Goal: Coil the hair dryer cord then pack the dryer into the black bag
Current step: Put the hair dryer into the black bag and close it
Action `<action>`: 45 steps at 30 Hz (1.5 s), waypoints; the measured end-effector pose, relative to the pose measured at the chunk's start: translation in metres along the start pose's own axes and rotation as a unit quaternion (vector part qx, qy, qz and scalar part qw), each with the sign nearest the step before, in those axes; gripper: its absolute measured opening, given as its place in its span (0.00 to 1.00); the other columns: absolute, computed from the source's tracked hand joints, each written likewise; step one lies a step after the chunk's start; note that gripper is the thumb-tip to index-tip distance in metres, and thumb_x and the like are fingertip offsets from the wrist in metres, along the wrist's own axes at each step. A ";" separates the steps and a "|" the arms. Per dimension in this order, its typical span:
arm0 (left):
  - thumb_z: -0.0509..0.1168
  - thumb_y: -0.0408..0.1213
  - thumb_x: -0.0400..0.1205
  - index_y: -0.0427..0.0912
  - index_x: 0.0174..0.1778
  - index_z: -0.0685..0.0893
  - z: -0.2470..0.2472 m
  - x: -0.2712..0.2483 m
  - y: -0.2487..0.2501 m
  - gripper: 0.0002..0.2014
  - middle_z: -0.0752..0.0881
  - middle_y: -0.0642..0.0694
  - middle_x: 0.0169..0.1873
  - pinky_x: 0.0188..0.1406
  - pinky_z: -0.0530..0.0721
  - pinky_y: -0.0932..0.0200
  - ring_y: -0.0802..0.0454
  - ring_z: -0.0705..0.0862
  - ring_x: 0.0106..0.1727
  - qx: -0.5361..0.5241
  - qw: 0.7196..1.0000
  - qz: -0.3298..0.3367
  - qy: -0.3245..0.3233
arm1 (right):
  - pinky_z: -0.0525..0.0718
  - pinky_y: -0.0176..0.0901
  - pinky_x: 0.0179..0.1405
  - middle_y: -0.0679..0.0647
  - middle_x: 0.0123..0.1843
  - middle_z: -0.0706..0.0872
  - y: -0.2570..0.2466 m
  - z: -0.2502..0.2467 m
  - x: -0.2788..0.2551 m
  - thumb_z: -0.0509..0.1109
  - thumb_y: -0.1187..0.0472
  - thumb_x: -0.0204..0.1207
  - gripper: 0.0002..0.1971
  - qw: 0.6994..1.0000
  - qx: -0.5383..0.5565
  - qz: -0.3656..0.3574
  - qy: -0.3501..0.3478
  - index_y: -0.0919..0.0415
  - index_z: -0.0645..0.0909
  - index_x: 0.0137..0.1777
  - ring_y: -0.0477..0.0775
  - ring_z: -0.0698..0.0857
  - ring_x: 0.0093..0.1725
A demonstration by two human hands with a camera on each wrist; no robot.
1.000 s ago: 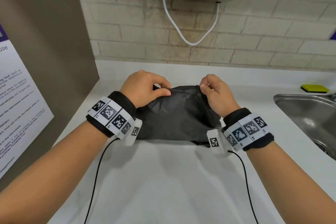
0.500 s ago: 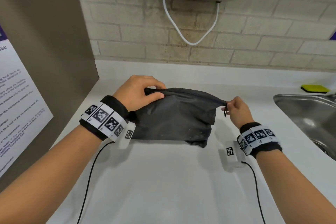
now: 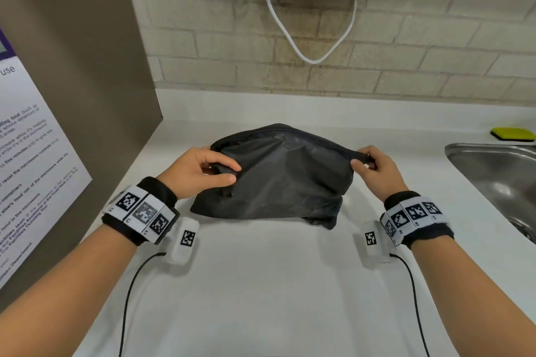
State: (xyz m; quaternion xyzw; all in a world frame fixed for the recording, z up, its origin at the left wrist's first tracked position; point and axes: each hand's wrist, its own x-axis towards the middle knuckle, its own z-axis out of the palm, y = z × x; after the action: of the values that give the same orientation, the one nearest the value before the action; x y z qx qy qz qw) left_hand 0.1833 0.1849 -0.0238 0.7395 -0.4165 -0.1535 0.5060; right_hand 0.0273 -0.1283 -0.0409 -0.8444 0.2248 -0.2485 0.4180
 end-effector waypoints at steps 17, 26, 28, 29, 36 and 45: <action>0.68 0.25 0.75 0.68 0.44 0.85 0.004 0.017 0.003 0.25 0.82 0.59 0.42 0.44 0.78 0.81 0.73 0.82 0.41 0.052 0.962 0.046 0.264 | 0.74 0.26 0.36 0.43 0.36 0.75 -0.047 -0.021 0.032 0.62 0.71 0.76 0.08 0.981 0.068 -0.141 0.115 0.57 0.69 0.47 0.35 0.75 0.32; 0.65 0.25 0.78 0.44 0.56 0.86 -0.012 0.023 0.016 0.15 0.82 0.47 0.46 0.43 0.72 0.87 0.59 0.80 0.43 0.144 0.949 -0.017 0.279 | 0.68 0.16 0.39 0.58 0.46 0.70 -0.070 -0.015 0.062 0.51 0.82 0.62 0.20 0.970 -0.076 -0.228 0.037 0.66 0.84 0.27 0.54 0.71 0.37; 0.67 0.26 0.77 0.42 0.54 0.88 -0.023 0.024 0.020 0.13 0.85 0.44 0.47 0.46 0.74 0.84 0.53 0.81 0.43 0.159 0.942 -0.023 0.296 | 0.69 0.16 0.38 0.58 0.46 0.70 -0.074 -0.005 0.071 0.53 0.84 0.66 0.21 0.972 -0.079 -0.221 0.026 0.67 0.86 0.32 0.49 0.72 0.35; 0.68 0.28 0.76 0.43 0.53 0.88 -0.030 0.026 0.021 0.12 0.86 0.43 0.47 0.48 0.76 0.79 0.50 0.83 0.42 0.173 0.937 -0.026 0.303 | 0.70 0.17 0.37 0.57 0.45 0.70 -0.076 0.001 0.075 0.54 0.84 0.67 0.21 0.973 -0.078 -0.217 0.018 0.67 0.86 0.34 0.45 0.72 0.34; 0.66 0.27 0.77 0.42 0.55 0.88 -0.077 0.046 0.017 0.13 0.86 0.41 0.54 0.61 0.69 0.69 0.47 0.83 0.57 0.247 0.918 -0.113 0.290 | 0.69 0.13 0.37 0.56 0.49 0.67 -0.099 0.043 0.104 0.60 0.81 0.67 0.17 0.968 -0.094 -0.225 -0.053 0.65 0.85 0.45 0.39 0.70 0.34; 0.57 0.28 0.81 0.35 0.61 0.83 -0.140 0.116 -0.015 0.15 0.81 0.36 0.64 0.66 0.75 0.56 0.40 0.79 0.64 0.353 0.861 -0.340 0.137 | 0.66 0.08 0.40 0.56 0.50 0.71 -0.117 0.111 0.160 0.62 0.80 0.69 0.17 0.974 -0.082 -0.145 -0.153 0.63 0.86 0.50 0.51 0.73 0.48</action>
State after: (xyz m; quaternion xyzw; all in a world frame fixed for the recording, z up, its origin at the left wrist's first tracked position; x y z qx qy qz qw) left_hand 0.3512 0.1838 0.0475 0.9779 -0.0923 -0.0553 0.1792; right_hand 0.2387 -0.0923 0.0336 -0.9273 0.0533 -0.1549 0.3366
